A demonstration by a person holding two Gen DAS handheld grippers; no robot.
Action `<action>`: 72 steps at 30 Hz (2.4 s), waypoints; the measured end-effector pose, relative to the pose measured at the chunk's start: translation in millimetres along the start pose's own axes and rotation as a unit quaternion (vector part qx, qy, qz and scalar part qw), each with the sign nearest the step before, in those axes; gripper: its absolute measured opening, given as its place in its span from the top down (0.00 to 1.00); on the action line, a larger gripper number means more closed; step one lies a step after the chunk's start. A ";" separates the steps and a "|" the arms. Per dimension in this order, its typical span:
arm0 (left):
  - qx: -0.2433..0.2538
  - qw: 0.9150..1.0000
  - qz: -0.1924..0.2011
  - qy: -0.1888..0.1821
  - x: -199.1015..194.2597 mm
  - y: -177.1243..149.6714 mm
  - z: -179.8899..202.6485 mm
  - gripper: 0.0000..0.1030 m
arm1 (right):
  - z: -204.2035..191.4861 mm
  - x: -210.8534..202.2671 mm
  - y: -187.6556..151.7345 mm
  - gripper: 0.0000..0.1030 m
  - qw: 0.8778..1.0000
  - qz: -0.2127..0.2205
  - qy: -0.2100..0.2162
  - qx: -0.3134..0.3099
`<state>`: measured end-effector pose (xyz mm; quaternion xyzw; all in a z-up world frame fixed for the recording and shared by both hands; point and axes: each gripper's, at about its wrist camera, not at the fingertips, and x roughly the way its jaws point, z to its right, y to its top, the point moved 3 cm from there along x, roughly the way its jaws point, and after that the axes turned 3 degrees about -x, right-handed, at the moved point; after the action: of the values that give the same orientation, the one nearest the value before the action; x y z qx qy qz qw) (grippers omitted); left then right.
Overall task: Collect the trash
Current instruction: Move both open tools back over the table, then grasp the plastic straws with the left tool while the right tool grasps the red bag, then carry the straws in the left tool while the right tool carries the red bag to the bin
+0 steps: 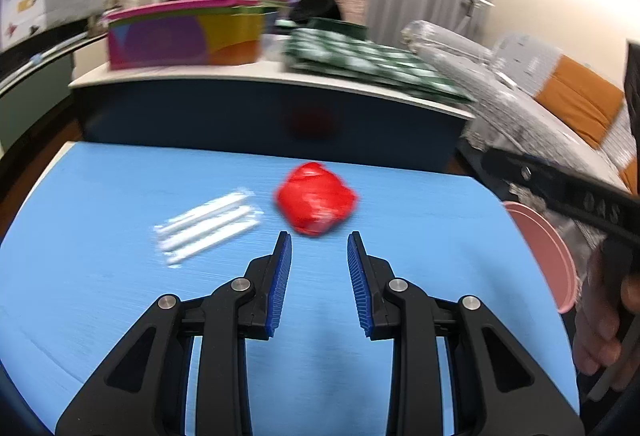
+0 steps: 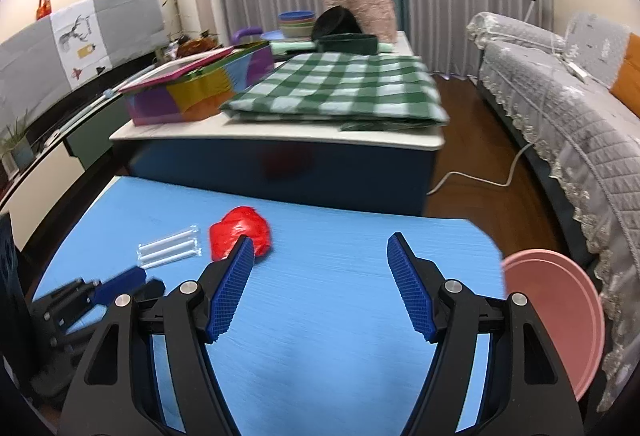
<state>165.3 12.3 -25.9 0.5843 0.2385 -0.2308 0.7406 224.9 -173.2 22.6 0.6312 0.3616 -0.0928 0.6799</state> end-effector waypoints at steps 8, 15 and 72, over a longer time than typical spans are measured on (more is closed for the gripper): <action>-0.044 0.998 -0.002 0.049 17.8 10.2 -65.1 0.71 | -31.8 43.4 -2.6 0.33 0.999 -0.016 0.029 -0.022; -0.063 0.995 -0.015 0.069 36.1 18.8 -97.5 0.51 | -52.4 85.8 -1.6 0.16 0.998 -0.044 0.032 -0.040; 0.029 0.999 -0.014 -0.002 -19.5 20.2 40.4 0.95 | 41.4 -50.1 -25.6 0.32 0.997 -0.009 -0.067 0.037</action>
<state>165.9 -21.7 9.8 0.6019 0.2379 -0.2490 0.7205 189.4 -232.8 30.4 0.6447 0.3174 -0.1545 0.6780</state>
